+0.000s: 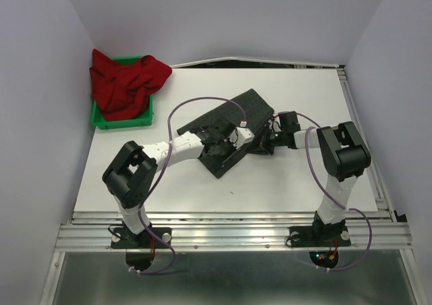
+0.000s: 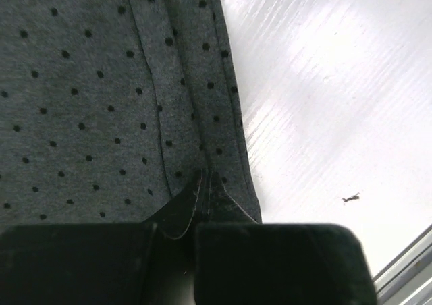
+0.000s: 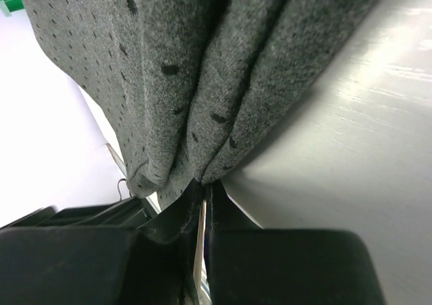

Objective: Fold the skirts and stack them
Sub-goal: Fold the skirt

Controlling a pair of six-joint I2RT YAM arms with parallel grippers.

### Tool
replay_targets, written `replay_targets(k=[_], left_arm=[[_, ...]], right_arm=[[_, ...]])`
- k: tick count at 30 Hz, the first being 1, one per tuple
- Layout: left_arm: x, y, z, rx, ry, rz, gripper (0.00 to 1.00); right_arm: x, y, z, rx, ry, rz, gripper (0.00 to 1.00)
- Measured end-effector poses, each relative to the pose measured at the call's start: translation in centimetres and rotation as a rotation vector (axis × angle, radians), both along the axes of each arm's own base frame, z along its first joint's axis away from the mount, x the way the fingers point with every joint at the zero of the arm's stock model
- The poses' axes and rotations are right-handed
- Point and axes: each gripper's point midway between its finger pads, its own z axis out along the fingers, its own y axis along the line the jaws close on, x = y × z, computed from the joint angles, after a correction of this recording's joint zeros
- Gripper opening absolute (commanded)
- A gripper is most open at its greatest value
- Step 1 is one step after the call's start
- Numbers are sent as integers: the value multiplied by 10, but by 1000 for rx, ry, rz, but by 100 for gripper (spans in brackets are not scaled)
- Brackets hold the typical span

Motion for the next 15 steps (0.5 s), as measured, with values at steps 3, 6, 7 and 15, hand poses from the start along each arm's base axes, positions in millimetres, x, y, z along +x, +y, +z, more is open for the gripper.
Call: replay_targets(k=[3, 6, 7, 15], left_arm=[[2, -5, 16, -32, -15, -12, 0], [1, -8, 25, -51, -25, -22, 0], [0, -8, 27, -52, -26, -25, 0], [1, -3, 20, 2, -43, -13, 24]], right_arm=[[0, 0, 0, 0, 0, 0, 1], [0, 0, 0, 2, 2, -3, 1], [0, 0, 0, 2, 3, -4, 1], [0, 0, 0, 4, 0, -4, 1]])
